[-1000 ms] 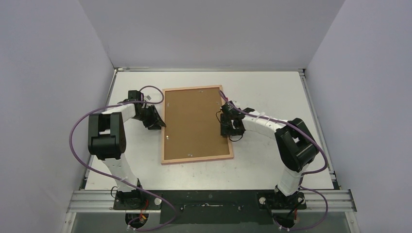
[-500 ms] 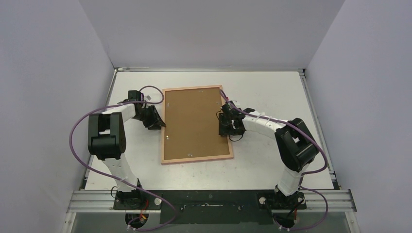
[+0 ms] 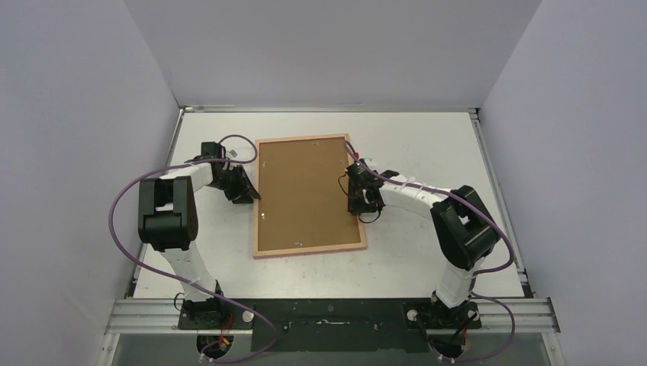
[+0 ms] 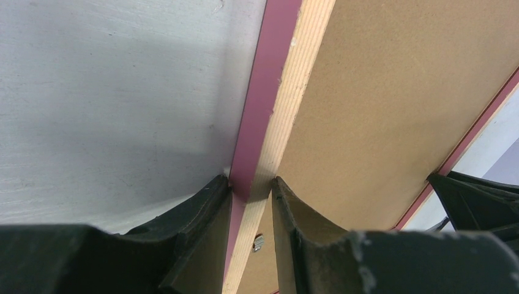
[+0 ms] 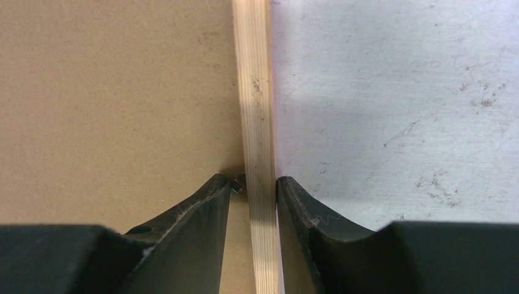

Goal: Put the photo into the frame
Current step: Install the photo frame at the center of the board.

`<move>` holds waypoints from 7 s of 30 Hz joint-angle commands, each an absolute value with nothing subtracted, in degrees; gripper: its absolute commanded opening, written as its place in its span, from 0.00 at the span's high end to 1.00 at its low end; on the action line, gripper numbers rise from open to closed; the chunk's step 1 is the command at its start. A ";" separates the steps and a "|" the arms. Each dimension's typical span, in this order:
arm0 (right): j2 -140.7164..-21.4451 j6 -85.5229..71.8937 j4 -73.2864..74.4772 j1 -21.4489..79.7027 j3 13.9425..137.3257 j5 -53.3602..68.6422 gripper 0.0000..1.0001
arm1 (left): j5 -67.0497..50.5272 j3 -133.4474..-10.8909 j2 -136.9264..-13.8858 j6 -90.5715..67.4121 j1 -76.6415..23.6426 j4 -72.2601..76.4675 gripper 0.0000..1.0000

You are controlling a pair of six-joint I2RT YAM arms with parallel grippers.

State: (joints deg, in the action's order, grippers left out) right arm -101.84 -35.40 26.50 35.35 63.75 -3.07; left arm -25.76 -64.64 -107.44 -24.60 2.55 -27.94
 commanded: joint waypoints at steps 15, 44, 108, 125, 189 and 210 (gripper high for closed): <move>-100.76 -35.84 24.81 35.33 63.13 -1.13 0.97 | -23.23 -63.48 -106.66 -23.20 2.29 -29.06 0.71; -100.66 -27.43 27.48 33.62 79.59 -5.84 0.37 | -21.94 -63.26 -100.28 -23.18 2.35 -29.99 0.34; -130.90 -23.84 20.21 25.21 100.92 -7.24 0.75 | -20.07 -69.88 -108.54 -20.66 2.29 -36.36 0.40; -126.37 -26.40 25.50 23.44 104.45 -1.19 0.72 | -22.27 -71.03 -108.24 -22.20 2.35 -35.26 0.40; -130.07 -61.62 2.33 49.12 88.95 25.57 0.87 | -33.40 -57.33 -104.58 -27.90 0.88 -24.96 1.00; -133.07 -53.25 3.68 49.65 90.46 36.05 0.86 | -33.05 -60.28 -106.23 -27.46 0.88 -26.06 1.00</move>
